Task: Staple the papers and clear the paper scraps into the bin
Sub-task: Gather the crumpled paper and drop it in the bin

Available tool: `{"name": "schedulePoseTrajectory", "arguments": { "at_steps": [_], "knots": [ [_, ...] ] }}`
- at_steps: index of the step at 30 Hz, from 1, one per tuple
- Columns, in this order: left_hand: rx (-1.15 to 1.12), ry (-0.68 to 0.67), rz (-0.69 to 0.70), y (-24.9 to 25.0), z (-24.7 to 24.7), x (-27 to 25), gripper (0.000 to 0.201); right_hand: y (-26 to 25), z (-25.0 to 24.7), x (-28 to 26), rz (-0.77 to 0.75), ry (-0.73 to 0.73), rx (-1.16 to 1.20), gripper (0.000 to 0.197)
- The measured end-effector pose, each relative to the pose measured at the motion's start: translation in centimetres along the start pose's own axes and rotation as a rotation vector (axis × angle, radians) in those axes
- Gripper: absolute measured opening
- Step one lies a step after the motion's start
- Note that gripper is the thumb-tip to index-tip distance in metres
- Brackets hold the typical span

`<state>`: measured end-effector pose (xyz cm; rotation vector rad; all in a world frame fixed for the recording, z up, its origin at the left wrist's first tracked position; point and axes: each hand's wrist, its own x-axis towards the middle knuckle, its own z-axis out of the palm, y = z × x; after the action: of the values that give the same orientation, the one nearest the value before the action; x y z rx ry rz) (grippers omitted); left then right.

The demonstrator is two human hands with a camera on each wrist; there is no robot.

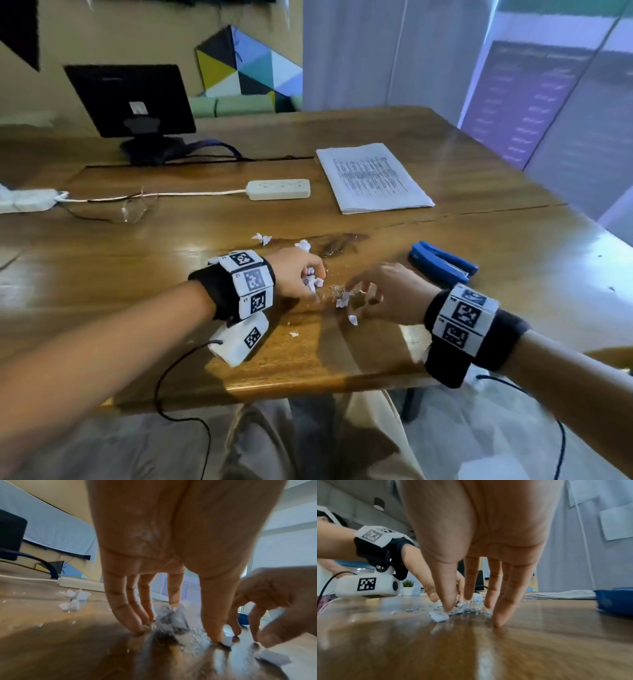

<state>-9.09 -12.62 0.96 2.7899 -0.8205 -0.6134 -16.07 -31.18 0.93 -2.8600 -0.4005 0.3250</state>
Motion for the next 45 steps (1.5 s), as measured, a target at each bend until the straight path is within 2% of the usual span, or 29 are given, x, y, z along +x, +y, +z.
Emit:
{"name": "schedulePoseTrajectory", "arguments": {
  "at_steps": [3,8,10,15,18,22,26,29,32,34,37,40,42,45],
  "knots": [
    [-0.023,0.036,0.034,-0.4,0.9,0.3,0.040,-1.4,-0.1,1.1,0.011,0.009,-0.015,0.033],
    [-0.115,0.095,0.020,-1.1,1.1,0.8,0.018,-1.8,0.4,2.3,-0.016,-0.009,-0.024,0.034],
    [-0.159,0.118,0.016,-1.8,0.6,0.7,0.016,-1.7,0.5,2.5,-0.008,-0.010,-0.026,0.027],
    [-0.268,0.256,-0.054,-4.5,-2.2,0.8,0.029,-1.6,0.5,3.8,-0.032,-0.025,-0.077,0.011],
    [-0.217,0.310,-0.143,-6.6,-3.9,1.6,0.041,-2.0,-0.8,5.5,-0.058,-0.034,-0.087,0.008],
    [-0.083,0.223,-0.229,-8.5,-4.5,2.6,0.050,-2.5,-2.7,8.4,-0.026,0.054,0.043,0.006],
    [-0.061,0.148,-0.213,-9.2,-4.1,3.6,0.052,-2.8,-3.0,11.4,0.025,0.102,0.153,0.006],
    [-0.056,0.144,-0.180,-9.3,-3.9,3.9,0.046,-3.1,-2.6,13.0,0.027,0.081,0.100,0.009],
    [-0.033,0.121,-0.160,-9.5,-4.0,3.7,0.040,-3.5,-2.2,13.7,-0.015,-0.011,0.084,0.010],
    [-0.049,0.088,-0.165,-9.6,-3.9,3.4,0.046,-3.8,-1.8,13.6,-0.051,-0.045,0.066,0.017],
    [-0.021,0.047,-0.130,-9.3,-3.6,2.7,0.060,-4.2,-1.2,13.4,-0.115,-0.061,0.016,0.038],
    [0.061,0.075,-0.086,-8.6,-3.1,2.5,0.054,-4.7,-0.9,13.5,-0.162,-0.078,-0.058,0.050],
    [0.096,0.117,-0.082,-8.3,-2.8,2.4,0.047,-5.0,-0.6,13.6,-0.188,-0.063,-0.098,0.045],
    [0.086,0.147,-0.101,-8.3,-2.5,2.1,0.032,-5.1,-0.2,13.2,-0.178,-0.015,-0.072,0.025]
  ]
}}
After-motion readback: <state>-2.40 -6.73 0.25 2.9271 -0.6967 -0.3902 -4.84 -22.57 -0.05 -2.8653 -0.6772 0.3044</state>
